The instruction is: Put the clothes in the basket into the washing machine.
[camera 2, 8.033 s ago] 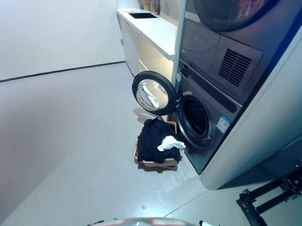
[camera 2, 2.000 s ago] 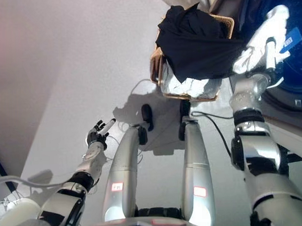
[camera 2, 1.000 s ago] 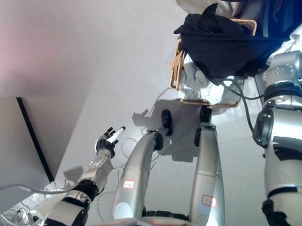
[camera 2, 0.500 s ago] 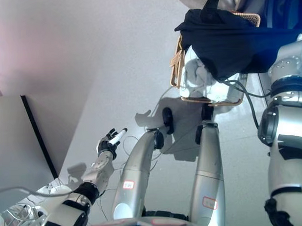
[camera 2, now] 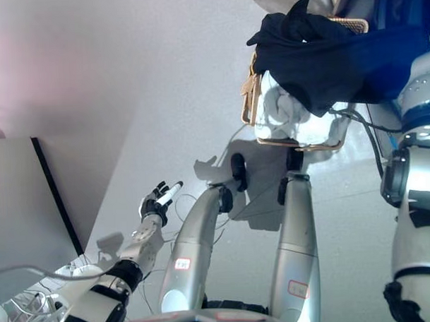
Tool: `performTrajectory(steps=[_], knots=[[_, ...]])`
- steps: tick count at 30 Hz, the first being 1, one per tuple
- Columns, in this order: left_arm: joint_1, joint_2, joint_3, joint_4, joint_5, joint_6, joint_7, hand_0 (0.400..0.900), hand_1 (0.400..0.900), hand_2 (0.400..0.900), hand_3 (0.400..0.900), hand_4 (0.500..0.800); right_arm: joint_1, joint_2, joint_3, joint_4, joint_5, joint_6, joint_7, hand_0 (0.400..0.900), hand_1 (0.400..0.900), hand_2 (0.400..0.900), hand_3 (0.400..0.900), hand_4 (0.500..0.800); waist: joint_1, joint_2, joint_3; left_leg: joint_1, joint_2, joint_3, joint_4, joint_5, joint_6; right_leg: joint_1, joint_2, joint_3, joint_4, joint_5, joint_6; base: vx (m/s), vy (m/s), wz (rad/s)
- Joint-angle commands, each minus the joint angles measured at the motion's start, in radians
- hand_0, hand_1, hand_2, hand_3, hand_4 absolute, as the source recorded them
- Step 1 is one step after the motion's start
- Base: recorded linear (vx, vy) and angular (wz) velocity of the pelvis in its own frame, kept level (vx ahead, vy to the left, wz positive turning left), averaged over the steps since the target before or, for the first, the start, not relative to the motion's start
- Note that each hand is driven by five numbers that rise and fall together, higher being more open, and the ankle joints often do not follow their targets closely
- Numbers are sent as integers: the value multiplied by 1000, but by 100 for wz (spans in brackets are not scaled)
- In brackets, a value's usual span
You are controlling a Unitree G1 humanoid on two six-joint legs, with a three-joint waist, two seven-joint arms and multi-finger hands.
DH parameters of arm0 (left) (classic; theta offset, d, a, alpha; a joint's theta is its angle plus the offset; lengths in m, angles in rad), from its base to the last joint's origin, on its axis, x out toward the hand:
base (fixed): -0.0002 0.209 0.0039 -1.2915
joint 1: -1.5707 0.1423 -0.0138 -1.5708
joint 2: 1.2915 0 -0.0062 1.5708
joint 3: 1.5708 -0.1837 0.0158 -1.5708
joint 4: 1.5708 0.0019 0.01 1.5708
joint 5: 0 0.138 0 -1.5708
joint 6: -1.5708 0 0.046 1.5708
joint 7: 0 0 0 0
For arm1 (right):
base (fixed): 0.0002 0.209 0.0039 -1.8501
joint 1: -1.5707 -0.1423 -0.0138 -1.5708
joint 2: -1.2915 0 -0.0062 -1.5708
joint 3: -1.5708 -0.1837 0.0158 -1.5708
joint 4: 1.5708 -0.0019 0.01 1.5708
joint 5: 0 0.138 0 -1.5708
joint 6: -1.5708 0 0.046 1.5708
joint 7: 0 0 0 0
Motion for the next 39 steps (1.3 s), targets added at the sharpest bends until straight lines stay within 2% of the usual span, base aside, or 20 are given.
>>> performTrajectory(steps=[1,3,10,11,15,20,22,23,24,26,27,30,31,33,34,35,37,39], knots=[[93,30,3,44,20,-43,38,900,900,900,900,800,62,-73,110,-159,-173,-58,-25,900,900,900,900,800,-22,6,-86,-15,3,-36,-18,-53,-43,-3,29,-8,63,-119,41,0,0,0],[93,36,16,37,26,-48,35,900,900,900,900,800,112,-64,132,-211,-282,-22,-40,900,900,900,900,800,-24,0,-82,-19,3,-38,-10,-54,-40,-3,31,-11,63,-116,42,-13,11,-2],[89,35,50,43,34,-52,32,900,900,900,900,800,267,30,64,-402,-386,-51,-40,900,900,900,900,800,-35,-14,-70,-36,3,-50,11,-59,-31,-5,36,-17,61,-107,43,-10,22,-1],[88,34,55,48,32,-52,33,900,900,900,900,800,294,54,39,-436,-374,-78,-26,900,900,900,900,800,-38,-17,-67,-40,3,-52,16,-60,-30,-7,37,-19,62,-105,43,-19,53,-2],[73,17,84,82,19,-33,41,900,900,900,900,800,413,201,-21,-530,-298,-140,28,900,900,900,900,800,-52,-30,-49,-40,5,-56,25,-62,-25,0,42,-20,54,-97,42,-16,69,-9],[59,-6,124,115,0,-7,45,900,900,900,900,800,660,417,-20,-665,-262,-151,127,900,900,900,900,800,-80,-62,-31,22,13,-60,-1,-66,-21,78,53,-28,-2,-79,40,-13,84,-13],[67,-20,143,128,-1,9,29,900,900,900,900,800,797,499,11,-675,-225,-139,233,900,900,900,900,800,-88,-83,-38,93,12,-69,-38,-68,-16,163,57,-41,-57,-66,43,7,108,-11],[68,-19,143,128,-1,9,28,900,900,900,900,800,799,500,11,-675,-224,-139,235,900,900,900,900,800,-88,-83,-36,99,12,-71,-41,-67,-16,170,57,-42,-62,-65,43,1,121,-7],[74,-21,156,147,3,16,10,900,900,900,900,800,862,540,30,-630,-184,-123,307,900,900,900,900,800,-88,-96,-45,151,11,-75,-68,-69,-16,237,58,-50,-108,-54,51,-7,111,-6],[81,-18,169,178,20,27,-21,900,900,900,900,800,912,553,56,-551,-163,-90,384,900,900,900,900,800,-85,-108,-51,239,10,-79,-110,-68,-14,329,60,-62,-162,-43,59,2,121,-7],[82,-18,170,179,20,27,-22,900,900,900,900,800,911,552,56,-547,-160,-92,388,900,900,900,900,800,-85,-107,-41,255,10,-80,-118,-66,-15,345,61,-63,-170,-40,59,16,88,-4],[86,-5,184,239,58,35,-67,900,900,900,900,800,966,554,81,-365,-163,-21,480,900,900,900,900,800,-73,-128,-72,399,9,-82,-189,-63,-15,508,61,-88,-275,-15,76,38,117,-5],[84,-2,188,262,75,45,-81,900,900,900,900,800,981,548,89,-305,-195,5,484,900,900,900,900,800,-71,-133,-77,455,7,-85,-216,-61,-16,567,64,-94,-309,-10,80,48,119,-5],[93,1,207,305,107,59,-104,900,900,900,900,800,1026,562,73,-194,-193,49,530,900,900,900,900,800,-65,-143,-109,548,4,-88,-278,-55,-16,669,68,-109,-388,4,88,55,130,2],[101,6,216,340,147,71,-126,900,900,900,900,800,1061,564,78,-86,-231,107,572,900,900,900,900,800,-59,-151,-153,625,2,-93,-341,-48,-19,751,74,-117,-462,18,96,56,96,6],[102,6,216,340,147,70,-126,900,900,900,900,800,1061,564,78,-84,-231,106,573,900,900,900,900,800,-60,-150,-146,639,2,-95,-351,-44,-19,766,75,-119,-473,22,96,61,78,6],[133,16,229,387,230,84,-152,900,900,900,900,800,1121,562,101,35,-352,181,632,900,900,900,900,800,-52,-165,-209,746,-1,-104,-463,-21,-22,878,90,-125,-595,55,106,50,60,4],[146,16,235,401,252,86,-159,900,900,900,900,800,1141,560,107,76,-397,203,646,900,900,900,900,800,-50,-168,-229,797,-2,-106,-524,-1,-24,930,94,-130,-658,74,108,79,42,5]])
